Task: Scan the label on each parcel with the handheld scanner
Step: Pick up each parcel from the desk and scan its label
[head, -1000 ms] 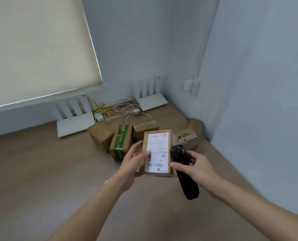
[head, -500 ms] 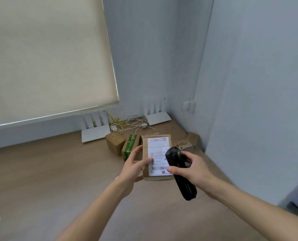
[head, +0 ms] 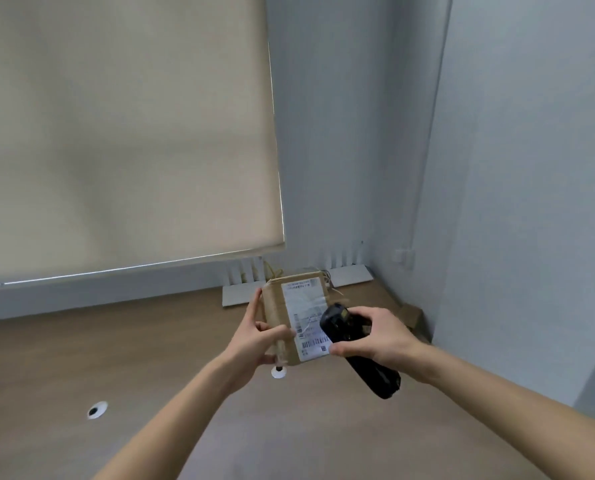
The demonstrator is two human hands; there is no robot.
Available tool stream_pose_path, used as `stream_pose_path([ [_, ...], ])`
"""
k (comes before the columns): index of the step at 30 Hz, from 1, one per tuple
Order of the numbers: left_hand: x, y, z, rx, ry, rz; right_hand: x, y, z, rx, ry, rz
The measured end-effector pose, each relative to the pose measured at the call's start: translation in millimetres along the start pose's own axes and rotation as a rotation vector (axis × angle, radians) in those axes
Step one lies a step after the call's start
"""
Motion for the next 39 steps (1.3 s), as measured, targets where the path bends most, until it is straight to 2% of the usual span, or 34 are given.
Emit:
stream_pose_path([
  [8,-56.6,58.0,72.0,0.163,-0.2,0.197,-4.0,12.0,-91.7,-0.2,0.094,-0.029],
  [11,-70.3,81.7,89.6,0.126,-0.237,0.233,-3.8,8.1,-120.7,-0.282,0.122,-0.034],
  [18,-90.3,121.2,106.9,0.033,-0.334,0.325,-15.4,-10.4,-169.6,-0.492,0.118,-0.025],
  [24,-100.0,144.1,115.1,0.12,-0.381,0.443,-30.0,-22.3,-195.5,-0.66,0.081,-0.017],
  [39,-123.2,180.8,126.6,0.117,-0.441,0.467,-48.5,-38.9,-229.6,-0.765,0.04,0.039],
])
Point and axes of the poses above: each hand's wrist, its own x-axis towards the middle knuckle, its own y-axis out of the back of the hand, z = x × y, the point moved 1 cm from there along x, towards the middle knuckle, and after that the axes turned 14 degrees about -x, right-handed, at the moved point
